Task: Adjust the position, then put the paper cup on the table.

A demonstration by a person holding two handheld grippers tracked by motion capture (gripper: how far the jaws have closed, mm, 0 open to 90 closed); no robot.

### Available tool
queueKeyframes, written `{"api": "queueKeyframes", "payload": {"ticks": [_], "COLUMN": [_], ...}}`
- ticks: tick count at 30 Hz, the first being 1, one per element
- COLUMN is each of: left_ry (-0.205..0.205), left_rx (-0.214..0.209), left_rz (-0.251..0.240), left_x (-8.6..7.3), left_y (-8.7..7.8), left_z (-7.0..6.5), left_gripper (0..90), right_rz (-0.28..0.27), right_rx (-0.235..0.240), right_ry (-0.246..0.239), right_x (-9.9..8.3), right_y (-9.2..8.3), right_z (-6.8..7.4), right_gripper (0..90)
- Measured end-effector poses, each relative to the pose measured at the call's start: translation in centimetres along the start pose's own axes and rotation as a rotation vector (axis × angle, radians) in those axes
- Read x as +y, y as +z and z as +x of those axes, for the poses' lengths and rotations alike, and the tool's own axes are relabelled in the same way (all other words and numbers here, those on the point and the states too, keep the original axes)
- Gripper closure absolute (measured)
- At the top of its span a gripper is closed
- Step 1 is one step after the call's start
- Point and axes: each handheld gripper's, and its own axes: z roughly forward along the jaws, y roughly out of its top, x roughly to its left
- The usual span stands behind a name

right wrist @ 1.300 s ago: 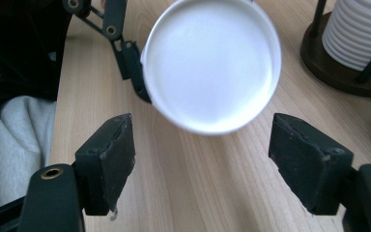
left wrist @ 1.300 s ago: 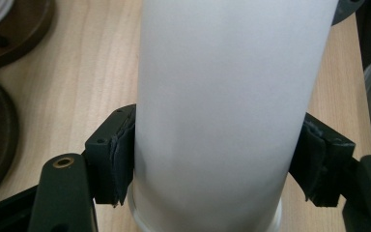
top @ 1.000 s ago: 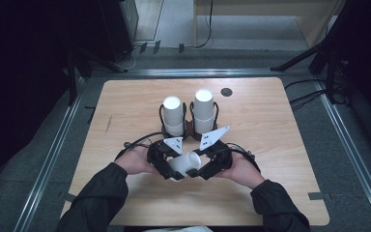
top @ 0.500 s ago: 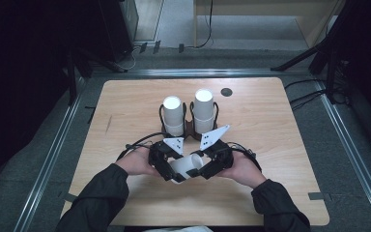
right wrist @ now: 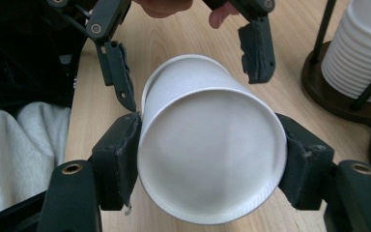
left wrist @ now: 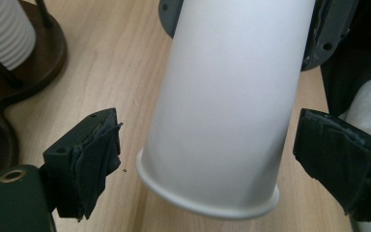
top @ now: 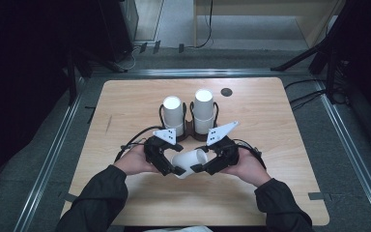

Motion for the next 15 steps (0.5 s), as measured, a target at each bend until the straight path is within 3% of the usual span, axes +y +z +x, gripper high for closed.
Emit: {"api": "queueKeyframes", "payload": {"ticks": [6,15], "left_ry": [-0.051,-0.069], "left_rx": [0.002,0.001], "left_rz": [-0.045,-0.125], "left_x": [-0.3,-0.3], "left_y": [-0.3,0.0], "left_z": [0.0,-0.5], "left_gripper": [8.4,8.4], "right_rz": [-0.023,-0.080], "right_rx": [-0.016,-0.006], "right_ry": [0.010,0.014], "right_x": [-0.1,0.2], "right_y": [-1.0,-2.3], "right_z": [-0.2,-0.1], "right_gripper": [33.0,33.0]}}
